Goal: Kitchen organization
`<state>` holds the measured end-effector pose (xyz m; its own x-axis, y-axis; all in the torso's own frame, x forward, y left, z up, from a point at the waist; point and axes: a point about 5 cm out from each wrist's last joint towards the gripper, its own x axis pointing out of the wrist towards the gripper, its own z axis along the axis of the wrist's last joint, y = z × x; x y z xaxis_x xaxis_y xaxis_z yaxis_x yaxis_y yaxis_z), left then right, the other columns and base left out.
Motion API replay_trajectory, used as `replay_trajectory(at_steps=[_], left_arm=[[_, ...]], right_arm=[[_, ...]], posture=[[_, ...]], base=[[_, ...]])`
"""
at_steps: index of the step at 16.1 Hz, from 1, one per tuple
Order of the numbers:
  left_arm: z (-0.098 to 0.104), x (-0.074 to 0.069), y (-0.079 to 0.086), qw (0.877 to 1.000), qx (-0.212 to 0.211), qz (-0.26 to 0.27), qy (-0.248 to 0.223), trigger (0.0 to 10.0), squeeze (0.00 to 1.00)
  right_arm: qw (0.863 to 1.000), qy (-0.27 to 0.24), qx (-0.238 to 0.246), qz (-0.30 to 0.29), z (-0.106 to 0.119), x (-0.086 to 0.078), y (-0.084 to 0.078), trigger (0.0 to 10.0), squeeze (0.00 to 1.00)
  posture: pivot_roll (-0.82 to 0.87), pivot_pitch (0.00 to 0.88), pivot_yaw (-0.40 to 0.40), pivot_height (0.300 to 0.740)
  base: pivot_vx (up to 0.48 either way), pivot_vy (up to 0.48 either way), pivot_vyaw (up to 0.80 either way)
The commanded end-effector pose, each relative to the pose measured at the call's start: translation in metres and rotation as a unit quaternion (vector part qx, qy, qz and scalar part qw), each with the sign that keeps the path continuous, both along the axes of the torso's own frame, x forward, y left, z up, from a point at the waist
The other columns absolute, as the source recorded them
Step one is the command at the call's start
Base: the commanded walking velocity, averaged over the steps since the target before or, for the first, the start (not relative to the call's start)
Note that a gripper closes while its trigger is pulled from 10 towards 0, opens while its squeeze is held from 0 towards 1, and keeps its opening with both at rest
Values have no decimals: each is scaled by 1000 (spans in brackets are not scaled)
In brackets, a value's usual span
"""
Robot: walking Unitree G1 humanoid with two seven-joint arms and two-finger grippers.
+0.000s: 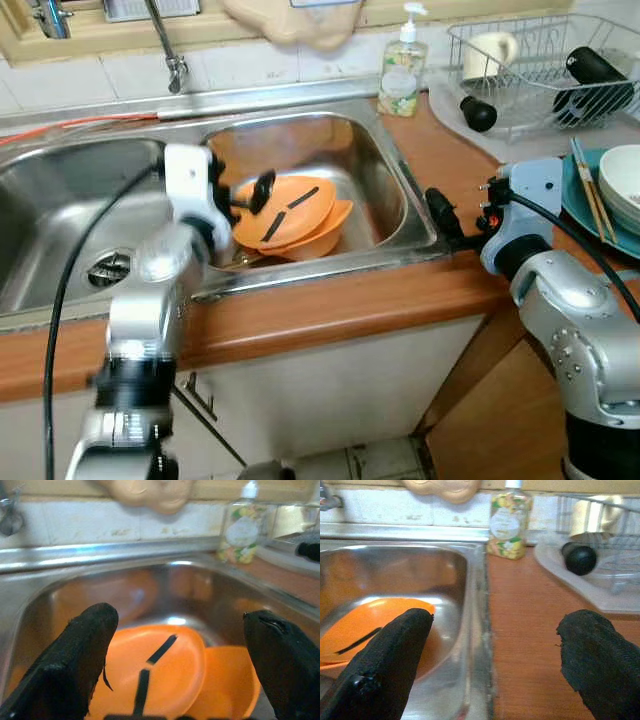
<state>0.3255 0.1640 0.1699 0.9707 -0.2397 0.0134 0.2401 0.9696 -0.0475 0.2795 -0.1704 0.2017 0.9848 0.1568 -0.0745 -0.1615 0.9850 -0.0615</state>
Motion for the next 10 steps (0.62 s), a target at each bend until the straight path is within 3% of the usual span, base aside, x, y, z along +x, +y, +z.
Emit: replay_trajectory(at_steps=[1,5,6,7,10], left_arm=[[-1,-6,2,999,26,27,-14,10000,0],[-20,-29,-8,998,53,24,-8,10000,0],[-22,-33,-11,998,68,19,-5,10000,0],[-23,-34,-13,997,67,21,-2,10000,0],[-22,-33,-16,998,52,19,1,10000,0]], right_arm=[[1000,1,-16,-15,-6,-3,3,10000,1000],[999,12,-32,-38,-26,-11,11,10000,1000],[998,9,-31,-46,-28,-11,13,10000,1000],[998,6,-27,-51,-29,-12,15,10000,1000],[999,5,-10,-52,-31,-15,20,10000,1000]], posture=[[-165,0,48,740],[-161,0,17,740],[-164,0,17,740],[-164,0,17,740],[-176,0,44,740]], base=[[0,0,0],[0,0,0],[0,-480,0],[0,-480,0],[0,0,0]])
